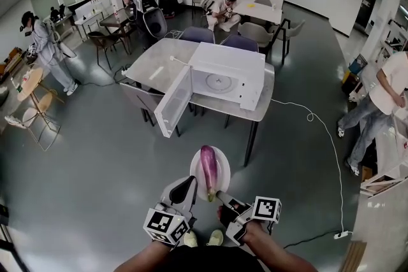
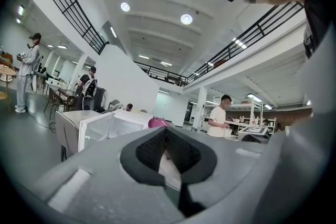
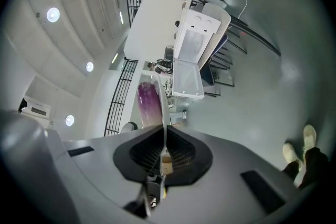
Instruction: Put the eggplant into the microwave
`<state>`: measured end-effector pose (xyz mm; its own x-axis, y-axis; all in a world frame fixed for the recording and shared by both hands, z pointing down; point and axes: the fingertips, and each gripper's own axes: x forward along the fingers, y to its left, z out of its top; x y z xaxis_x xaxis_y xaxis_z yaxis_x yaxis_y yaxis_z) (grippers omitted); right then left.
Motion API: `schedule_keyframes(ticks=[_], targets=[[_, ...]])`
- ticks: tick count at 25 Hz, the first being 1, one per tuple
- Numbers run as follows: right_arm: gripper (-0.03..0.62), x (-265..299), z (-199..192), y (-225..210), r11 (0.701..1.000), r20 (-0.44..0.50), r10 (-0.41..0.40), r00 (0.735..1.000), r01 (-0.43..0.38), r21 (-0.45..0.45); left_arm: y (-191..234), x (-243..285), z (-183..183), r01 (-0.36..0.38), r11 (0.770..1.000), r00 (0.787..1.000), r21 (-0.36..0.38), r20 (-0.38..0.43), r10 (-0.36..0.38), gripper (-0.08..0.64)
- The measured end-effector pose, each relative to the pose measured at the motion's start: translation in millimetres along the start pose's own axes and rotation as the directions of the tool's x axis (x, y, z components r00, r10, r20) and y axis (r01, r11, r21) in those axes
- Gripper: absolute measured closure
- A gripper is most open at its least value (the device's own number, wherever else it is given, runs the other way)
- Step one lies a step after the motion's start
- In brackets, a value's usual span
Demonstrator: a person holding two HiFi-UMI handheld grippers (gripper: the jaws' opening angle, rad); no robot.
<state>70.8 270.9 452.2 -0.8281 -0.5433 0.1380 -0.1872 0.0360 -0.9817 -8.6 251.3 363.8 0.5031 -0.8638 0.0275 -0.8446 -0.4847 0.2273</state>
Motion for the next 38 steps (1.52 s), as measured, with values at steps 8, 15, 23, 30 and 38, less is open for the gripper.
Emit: schedule_keyframes(ticks=[8, 15, 23, 30, 38], targets=[[0.574, -14.3, 12.2, -1.7, 1.0, -0.008, 0.021, 1.0, -0.021, 0.003, -14.7, 13.4, 3.5, -0.016, 1.0, 1.0, 0.021, 0.019, 0.015, 0.552], [0.574, -22.0, 26.8, -8.6, 1.0, -0.017, 0.001, 1.0, -0.002, -0.029, -21.8, 22.7, 4.0, -0.027, 0.999, 1.0, 0.03, 0.015, 0.027, 0.552], [0.574, -4.5, 37.8, -9.6, 1.0, -0.014, 0.018, 1.0, -0.018, 0.012, -6.1, 40.9, 7.6, -0.021, 0.999, 0.999, 0.031, 0.028, 0.02, 0.552], [0.574, 39.3, 66.2, -22.8, 0.999, 0.001, -0.042, 0.999, 0.042, -0.014, 39.3, 72.7, 10.7, 0.008, 0.999, 1.0, 0.045, 0.03, -0.009, 0.552], [0.574, 113.9, 108.2, -16.9, 0.997, 0.055, -0.079, 0.995, 0.079, -0.01, 108.2, 126.7, 26.2, 0.086, 0.995, 0.996, 0.049, 0.023, -0.088, 0.552]])
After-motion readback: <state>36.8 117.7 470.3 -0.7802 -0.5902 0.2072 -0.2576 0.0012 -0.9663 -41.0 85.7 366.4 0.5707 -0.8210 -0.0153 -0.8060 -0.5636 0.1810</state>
